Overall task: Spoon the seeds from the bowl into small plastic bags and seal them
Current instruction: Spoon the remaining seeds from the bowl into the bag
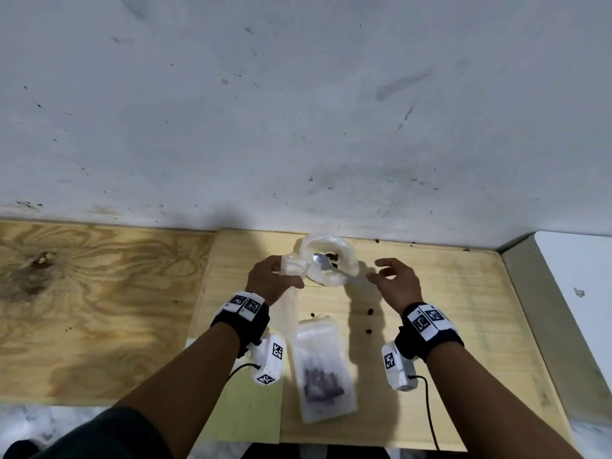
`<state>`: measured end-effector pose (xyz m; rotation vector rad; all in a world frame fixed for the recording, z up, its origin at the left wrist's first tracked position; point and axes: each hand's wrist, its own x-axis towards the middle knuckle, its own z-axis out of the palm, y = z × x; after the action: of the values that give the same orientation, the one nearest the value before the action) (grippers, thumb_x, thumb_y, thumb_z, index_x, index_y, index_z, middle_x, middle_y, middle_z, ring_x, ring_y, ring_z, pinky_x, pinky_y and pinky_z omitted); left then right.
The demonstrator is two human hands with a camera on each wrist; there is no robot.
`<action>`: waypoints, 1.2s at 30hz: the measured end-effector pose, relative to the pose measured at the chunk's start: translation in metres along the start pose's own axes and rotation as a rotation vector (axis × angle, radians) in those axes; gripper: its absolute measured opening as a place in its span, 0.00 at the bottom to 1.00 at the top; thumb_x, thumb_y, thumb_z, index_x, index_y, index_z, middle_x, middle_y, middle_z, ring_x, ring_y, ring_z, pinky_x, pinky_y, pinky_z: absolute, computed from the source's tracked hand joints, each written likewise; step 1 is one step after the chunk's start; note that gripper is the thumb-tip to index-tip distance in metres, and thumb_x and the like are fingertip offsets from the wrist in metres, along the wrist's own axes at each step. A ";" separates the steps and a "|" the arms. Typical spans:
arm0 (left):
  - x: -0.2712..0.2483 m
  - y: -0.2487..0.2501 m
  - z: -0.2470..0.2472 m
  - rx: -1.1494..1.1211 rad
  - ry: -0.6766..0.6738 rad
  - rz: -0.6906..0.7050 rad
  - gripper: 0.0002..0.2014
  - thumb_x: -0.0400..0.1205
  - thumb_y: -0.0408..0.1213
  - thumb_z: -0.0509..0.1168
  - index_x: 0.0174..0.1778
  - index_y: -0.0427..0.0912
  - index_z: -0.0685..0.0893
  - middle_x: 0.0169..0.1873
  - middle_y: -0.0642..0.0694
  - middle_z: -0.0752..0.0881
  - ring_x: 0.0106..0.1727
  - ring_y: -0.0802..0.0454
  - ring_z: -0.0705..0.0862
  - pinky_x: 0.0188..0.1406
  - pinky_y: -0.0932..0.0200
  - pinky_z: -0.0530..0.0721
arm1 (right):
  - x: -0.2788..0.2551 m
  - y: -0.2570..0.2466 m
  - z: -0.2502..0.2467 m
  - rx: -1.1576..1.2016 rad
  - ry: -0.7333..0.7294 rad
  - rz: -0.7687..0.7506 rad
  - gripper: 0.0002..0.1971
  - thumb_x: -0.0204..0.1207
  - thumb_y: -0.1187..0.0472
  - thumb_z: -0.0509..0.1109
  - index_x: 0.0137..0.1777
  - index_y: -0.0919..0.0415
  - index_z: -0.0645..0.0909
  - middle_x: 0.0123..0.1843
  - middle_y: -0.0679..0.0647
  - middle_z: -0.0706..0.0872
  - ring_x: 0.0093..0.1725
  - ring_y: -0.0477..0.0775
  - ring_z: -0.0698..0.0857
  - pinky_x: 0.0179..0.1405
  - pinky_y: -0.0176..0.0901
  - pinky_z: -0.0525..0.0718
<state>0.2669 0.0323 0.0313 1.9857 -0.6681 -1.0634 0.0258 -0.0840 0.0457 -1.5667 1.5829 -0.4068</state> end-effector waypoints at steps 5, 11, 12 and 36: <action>0.017 0.006 0.010 -0.040 -0.078 -0.098 0.34 0.44 0.46 0.80 0.50 0.55 0.89 0.49 0.49 0.89 0.51 0.46 0.87 0.47 0.52 0.86 | 0.021 0.007 0.009 -0.284 -0.170 0.123 0.32 0.72 0.42 0.76 0.73 0.54 0.76 0.67 0.57 0.84 0.59 0.58 0.85 0.52 0.44 0.79; 0.041 0.025 0.025 0.018 -0.219 -0.101 0.40 0.42 0.46 0.80 0.56 0.53 0.86 0.55 0.48 0.87 0.56 0.48 0.85 0.54 0.46 0.86 | 0.044 0.008 0.012 -0.490 -0.371 0.128 0.28 0.69 0.36 0.75 0.56 0.60 0.87 0.51 0.54 0.89 0.51 0.56 0.88 0.52 0.49 0.88; 0.044 0.027 0.027 0.042 -0.246 -0.101 0.39 0.43 0.46 0.80 0.54 0.53 0.86 0.56 0.48 0.87 0.58 0.47 0.84 0.57 0.43 0.85 | 0.048 0.009 0.012 -0.478 -0.377 0.110 0.24 0.70 0.39 0.76 0.51 0.60 0.89 0.47 0.54 0.90 0.46 0.55 0.89 0.49 0.49 0.89; 0.035 0.015 0.034 0.119 -0.224 0.006 0.50 0.42 0.51 0.82 0.66 0.49 0.81 0.60 0.53 0.85 0.58 0.56 0.84 0.49 0.58 0.85 | 0.020 0.020 0.042 -0.051 0.179 -0.215 0.15 0.78 0.53 0.71 0.35 0.51 0.68 0.18 0.55 0.76 0.18 0.58 0.71 0.24 0.46 0.77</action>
<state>0.2547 -0.0144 0.0156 1.9797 -0.8743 -1.2809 0.0469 -0.0855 -0.0002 -1.7892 1.5724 -0.6443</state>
